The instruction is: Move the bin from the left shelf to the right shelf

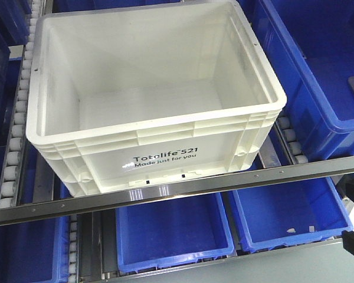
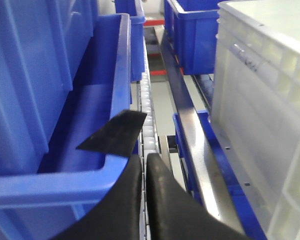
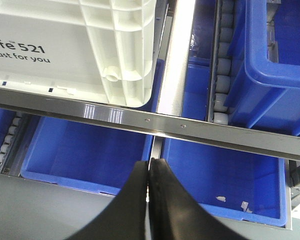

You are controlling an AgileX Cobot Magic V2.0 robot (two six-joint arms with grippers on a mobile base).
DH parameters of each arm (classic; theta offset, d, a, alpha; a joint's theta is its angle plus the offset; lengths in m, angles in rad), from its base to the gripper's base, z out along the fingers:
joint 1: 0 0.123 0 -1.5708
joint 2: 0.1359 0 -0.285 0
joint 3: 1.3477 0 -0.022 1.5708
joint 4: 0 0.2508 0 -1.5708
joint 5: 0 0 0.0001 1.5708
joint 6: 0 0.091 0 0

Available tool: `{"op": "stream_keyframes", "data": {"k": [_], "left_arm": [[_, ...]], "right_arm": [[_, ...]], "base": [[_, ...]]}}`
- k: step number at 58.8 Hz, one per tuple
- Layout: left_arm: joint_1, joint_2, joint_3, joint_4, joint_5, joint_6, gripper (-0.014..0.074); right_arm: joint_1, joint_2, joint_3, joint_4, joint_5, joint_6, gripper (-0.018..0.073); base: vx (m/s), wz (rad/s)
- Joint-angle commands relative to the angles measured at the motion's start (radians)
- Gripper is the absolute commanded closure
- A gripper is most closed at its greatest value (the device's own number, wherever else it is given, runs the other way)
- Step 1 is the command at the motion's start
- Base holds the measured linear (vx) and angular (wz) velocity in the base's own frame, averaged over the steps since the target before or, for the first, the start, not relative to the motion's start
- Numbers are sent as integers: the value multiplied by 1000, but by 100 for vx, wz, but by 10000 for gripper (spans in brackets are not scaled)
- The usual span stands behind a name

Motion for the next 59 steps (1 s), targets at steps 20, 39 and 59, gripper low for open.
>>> {"op": "stream_keyframes", "data": {"k": [20,39,59], "left_arm": [[-19,-20,-10,-25,-171,-13,598],[-44,-20,-10,-25,-169,-13,598],[-52,-16,-10,-25,-168,-13,598]], "right_arm": [[-2,1,-26,-9,-55,-7,567],[-2,1,-26,-9,-54,-7,567],[-2,1,-26,-9,-52,-7,567]], "base": [[0,0],[0,0],[0,0]]}}
